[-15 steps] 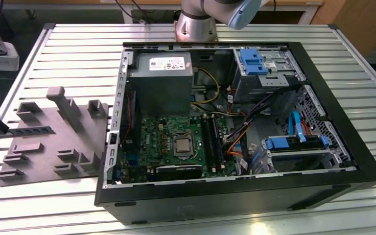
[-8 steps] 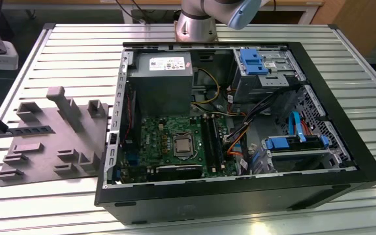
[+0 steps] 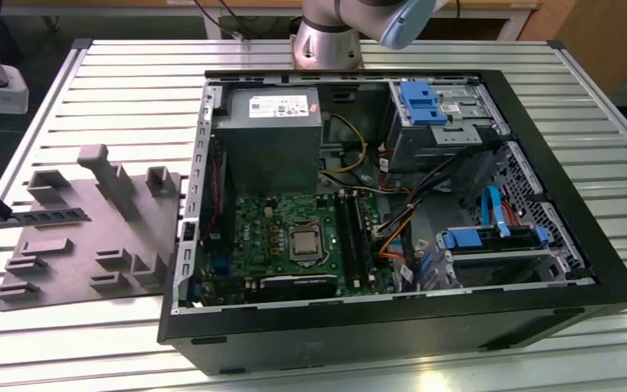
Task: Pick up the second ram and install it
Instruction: 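Pick up the second ram and move it above second insertion slot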
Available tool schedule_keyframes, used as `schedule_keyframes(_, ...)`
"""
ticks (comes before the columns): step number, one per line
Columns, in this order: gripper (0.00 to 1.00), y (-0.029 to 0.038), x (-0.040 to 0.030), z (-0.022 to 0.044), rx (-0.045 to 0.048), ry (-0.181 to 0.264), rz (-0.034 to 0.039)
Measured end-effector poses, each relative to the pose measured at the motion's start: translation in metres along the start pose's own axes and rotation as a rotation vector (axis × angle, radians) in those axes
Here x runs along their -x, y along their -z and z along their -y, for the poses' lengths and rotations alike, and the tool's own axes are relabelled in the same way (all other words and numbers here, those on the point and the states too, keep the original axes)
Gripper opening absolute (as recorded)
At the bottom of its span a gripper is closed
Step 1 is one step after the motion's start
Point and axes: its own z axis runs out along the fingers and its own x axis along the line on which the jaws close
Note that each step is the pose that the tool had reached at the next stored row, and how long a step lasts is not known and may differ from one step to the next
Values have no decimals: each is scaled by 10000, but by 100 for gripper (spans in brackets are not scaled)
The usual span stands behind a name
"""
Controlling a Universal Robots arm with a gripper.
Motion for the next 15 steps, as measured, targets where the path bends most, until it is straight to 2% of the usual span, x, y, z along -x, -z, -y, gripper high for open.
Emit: schedule_keyframes(15, 12, 49, 2, -2, -6, 0, 10)
